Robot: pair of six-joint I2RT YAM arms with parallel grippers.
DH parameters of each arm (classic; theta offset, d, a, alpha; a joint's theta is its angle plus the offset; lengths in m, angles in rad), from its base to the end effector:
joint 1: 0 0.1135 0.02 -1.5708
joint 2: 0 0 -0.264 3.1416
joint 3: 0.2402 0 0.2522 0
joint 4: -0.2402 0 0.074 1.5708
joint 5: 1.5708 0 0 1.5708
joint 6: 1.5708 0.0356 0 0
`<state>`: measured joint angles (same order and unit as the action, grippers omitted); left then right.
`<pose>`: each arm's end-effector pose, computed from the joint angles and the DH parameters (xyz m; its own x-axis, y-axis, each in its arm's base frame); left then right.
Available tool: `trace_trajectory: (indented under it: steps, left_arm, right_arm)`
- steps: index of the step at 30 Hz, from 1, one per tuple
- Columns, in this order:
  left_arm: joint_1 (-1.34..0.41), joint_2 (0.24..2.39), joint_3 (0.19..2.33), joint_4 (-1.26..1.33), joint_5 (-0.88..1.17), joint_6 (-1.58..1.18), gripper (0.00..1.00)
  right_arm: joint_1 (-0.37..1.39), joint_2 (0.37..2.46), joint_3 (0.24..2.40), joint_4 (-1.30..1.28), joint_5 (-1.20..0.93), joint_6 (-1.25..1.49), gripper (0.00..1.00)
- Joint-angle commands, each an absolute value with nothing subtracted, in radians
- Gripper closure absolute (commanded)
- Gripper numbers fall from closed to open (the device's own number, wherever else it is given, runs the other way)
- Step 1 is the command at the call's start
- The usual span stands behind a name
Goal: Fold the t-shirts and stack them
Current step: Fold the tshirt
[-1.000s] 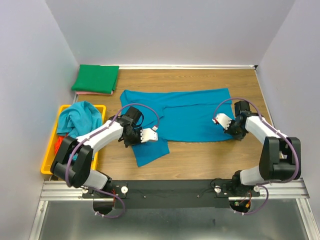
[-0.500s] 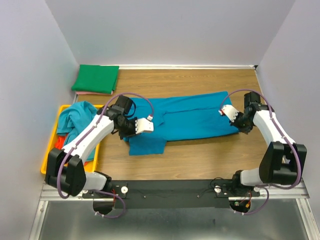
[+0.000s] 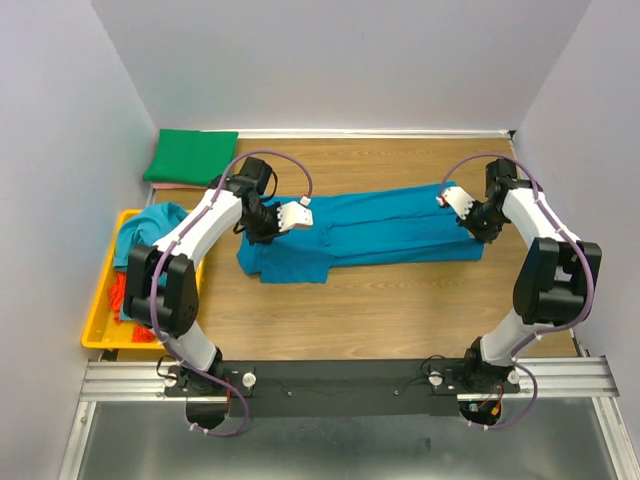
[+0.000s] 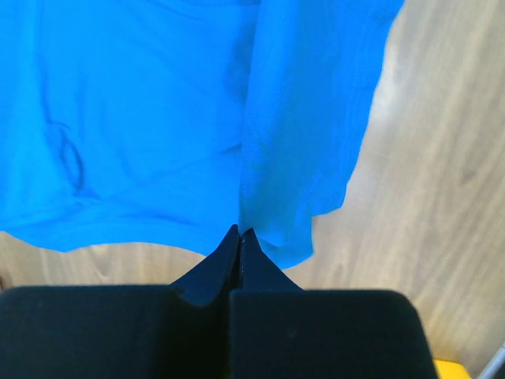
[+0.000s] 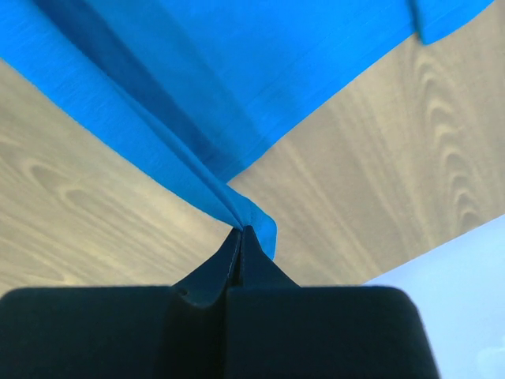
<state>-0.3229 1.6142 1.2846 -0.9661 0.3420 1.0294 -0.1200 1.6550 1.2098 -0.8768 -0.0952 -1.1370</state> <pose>0.2920 -0.1103 0.2512 -0.1401 0.8982 -0.4166 0.9807 0.1838 0.0665 0.3142 -0.0345 0.2192 -0.4915 -0.8505 -0.1871 -0.8328 0.5219 -0.1847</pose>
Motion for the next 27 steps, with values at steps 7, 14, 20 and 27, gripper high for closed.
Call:
trace_trajectory:
  steps: [7,14,20,27]
  left_arm:
    - [-0.299,1.817,1.495,-1.006,0.322,1.101,1.00]
    - [-0.291,1.931,1.637,-1.051,0.301,1.140,1.00]
    - [-0.276,1.988,1.692,-1.066,0.299,1.157,1.00]
    - [-0.253,2.011,1.690,-1.055,0.291,1.163,1.00]
  right_arm:
    - [-0.127,1.785,1.341,-0.894,-0.127,-1.141,0.99]
    - [-0.127,1.844,1.390,-0.893,-0.127,-1.132,0.99]
    - [-0.127,1.891,1.450,-0.893,-0.130,-1.121,0.99]
    - [-0.121,1.948,1.506,-0.891,-0.126,-1.124,1.00]
